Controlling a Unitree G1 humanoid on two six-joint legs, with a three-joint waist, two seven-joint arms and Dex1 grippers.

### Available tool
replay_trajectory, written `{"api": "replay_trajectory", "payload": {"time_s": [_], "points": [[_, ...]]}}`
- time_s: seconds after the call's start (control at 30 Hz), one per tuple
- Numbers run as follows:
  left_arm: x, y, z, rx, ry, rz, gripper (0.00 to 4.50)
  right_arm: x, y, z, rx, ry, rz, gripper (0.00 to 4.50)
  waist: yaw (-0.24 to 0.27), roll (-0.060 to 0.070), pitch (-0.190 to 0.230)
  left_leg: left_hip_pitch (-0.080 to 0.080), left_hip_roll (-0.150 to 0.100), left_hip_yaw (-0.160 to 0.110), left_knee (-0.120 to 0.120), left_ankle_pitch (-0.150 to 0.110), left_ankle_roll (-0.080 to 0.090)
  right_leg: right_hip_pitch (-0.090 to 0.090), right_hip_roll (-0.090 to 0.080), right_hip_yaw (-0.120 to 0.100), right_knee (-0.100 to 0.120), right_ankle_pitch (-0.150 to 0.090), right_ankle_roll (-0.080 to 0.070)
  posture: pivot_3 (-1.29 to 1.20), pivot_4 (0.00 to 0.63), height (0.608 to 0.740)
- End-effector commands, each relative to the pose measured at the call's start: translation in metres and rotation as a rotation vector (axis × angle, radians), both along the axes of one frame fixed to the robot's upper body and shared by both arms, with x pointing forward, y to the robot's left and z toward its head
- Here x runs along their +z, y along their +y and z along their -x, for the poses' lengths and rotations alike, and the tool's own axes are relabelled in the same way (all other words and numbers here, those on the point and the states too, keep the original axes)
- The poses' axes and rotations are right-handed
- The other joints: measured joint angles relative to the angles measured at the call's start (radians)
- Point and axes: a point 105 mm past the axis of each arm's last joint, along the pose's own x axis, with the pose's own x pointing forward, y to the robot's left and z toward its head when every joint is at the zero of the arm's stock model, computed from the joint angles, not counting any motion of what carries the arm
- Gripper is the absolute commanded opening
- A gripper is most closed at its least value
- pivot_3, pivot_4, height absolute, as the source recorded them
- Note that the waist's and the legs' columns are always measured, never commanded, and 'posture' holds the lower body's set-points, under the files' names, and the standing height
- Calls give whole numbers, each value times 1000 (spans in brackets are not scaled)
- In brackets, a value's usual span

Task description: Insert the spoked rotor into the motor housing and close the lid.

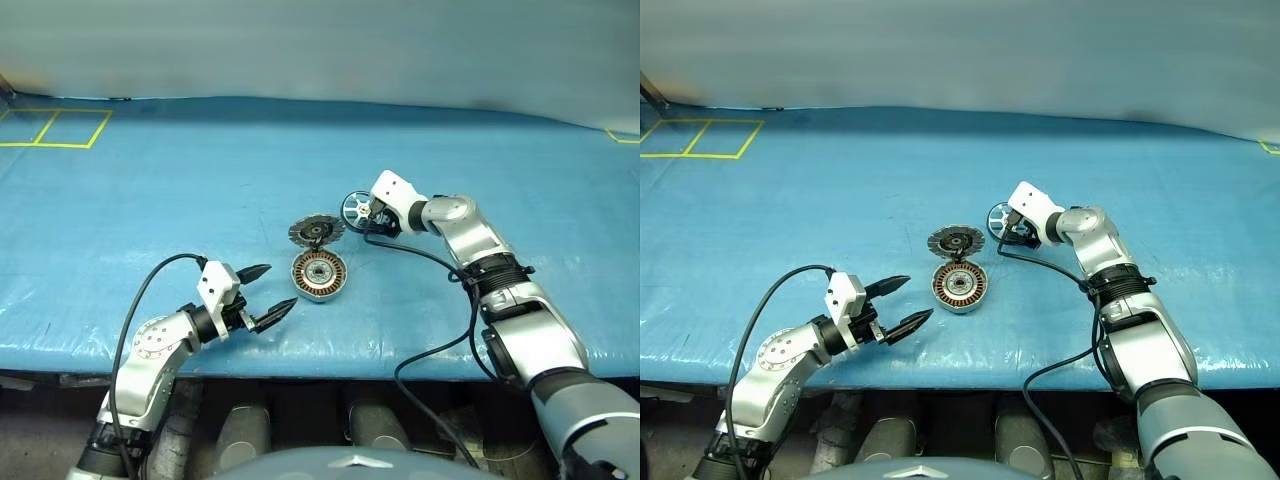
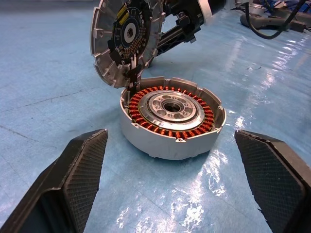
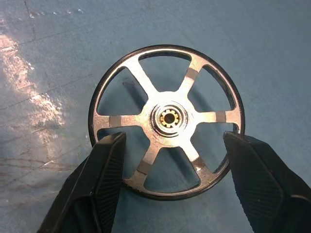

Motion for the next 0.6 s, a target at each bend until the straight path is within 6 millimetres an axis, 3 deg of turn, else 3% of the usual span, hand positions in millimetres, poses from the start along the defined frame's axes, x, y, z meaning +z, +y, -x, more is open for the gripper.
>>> {"api": "replay_trajectory", "payload": {"time_s": [0.03, 0.2, 0.37, 0.47, 0.6], "points": [[6, -1, -2, -12, -42, -1, 4500, 12, 5, -2, 18, -56, 1, 3362, 0, 0, 0, 0, 0, 0, 0, 0, 0, 0, 0, 0, 0, 0, 0, 0, 150, 740], [5, 0, -2, -13, -40, -5, 4500, 15, 9, -2, 41, -75, 23, 3362, 0, 0, 0, 0, 0, 0, 0, 0, 0, 0, 0, 0, 0, 0, 0, 0, 150, 740], [3, 0, -1, -11, -36, -5, 4500, 5, 8, 2, 60, -40, 67, 3362, 0, 0, 0, 0, 0, 0, 0, 0, 0, 0, 0, 0, 0, 0, 0, 0, 150, 740], [2, 0, -1, -8, -37, -8, 4500, 0, 9, 4, 59, -22, 62, 2794, 0, 0, 0, 0, 0, 0, 0, 0, 0, 0, 0, 0, 0, 0, 0, 0, 150, 740], [-1, 0, -1, -5, -35, -11, 4500, -4, 8, 4, 55, -21, 76, 1409, 0, 0, 0, 0, 0, 0, 0, 0, 0, 0, 0, 0, 0, 0, 0, 0, 150, 740]]}}
